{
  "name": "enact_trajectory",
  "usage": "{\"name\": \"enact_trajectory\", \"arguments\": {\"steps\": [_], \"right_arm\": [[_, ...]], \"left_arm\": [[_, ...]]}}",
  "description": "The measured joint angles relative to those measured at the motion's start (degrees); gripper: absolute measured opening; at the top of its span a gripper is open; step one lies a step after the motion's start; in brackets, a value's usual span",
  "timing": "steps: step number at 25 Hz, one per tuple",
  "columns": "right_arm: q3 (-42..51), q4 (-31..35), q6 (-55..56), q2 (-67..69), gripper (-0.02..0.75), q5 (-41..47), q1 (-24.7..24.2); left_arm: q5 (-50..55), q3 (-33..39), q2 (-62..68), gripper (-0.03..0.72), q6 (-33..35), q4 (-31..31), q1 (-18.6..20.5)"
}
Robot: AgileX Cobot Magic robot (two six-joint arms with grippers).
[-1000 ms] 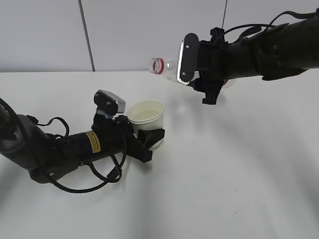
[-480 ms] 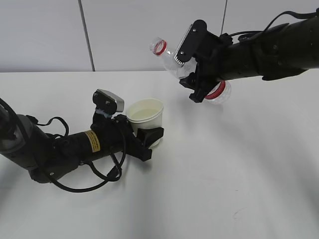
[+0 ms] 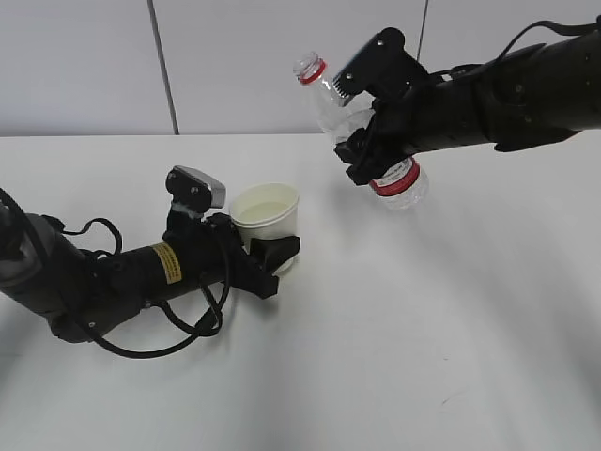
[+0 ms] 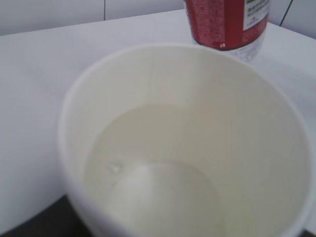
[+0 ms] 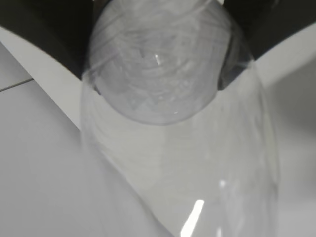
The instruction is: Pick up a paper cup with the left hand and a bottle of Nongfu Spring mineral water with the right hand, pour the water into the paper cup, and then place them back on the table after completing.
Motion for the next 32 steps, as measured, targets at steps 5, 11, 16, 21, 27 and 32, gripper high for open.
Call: {"name": "enact_trajectory", "arguments": {"steps": [5,11,16,21,27,32], "right_arm": [[0.00,-0.14,4.91,0.00,0.473,-2.58,-1.36],[0.00,0.93,8.02,0.00,0.473,-8.06,-4.82],[0.00,4.07,8.25,0.00,0.473,-14.78,-9.26],[0.00,6.30,7.55,0.00,0.473,-20.62,-12.97],[-0.21,11.35,1.48,1.04,0.472,-25.17,-13.78],[-0.21,16.89,-5.74,2.78,0.472,-27.49,-13.76]], "left_arm": [[0.00,0.00,0.00,0.381,0.00,0.06,0.94],[-0.02,0.00,0.00,0.381,0.00,0.23,1.05],[-0.02,0.00,0.00,0.381,0.00,0.23,1.05],[-0.02,0.00,0.00,0.381,0.00,0.23,1.05],[-0.02,0.00,0.00,0.381,0.06,0.17,1.05],[-0.02,0.00,0.00,0.381,0.62,0.17,1.05]]}}
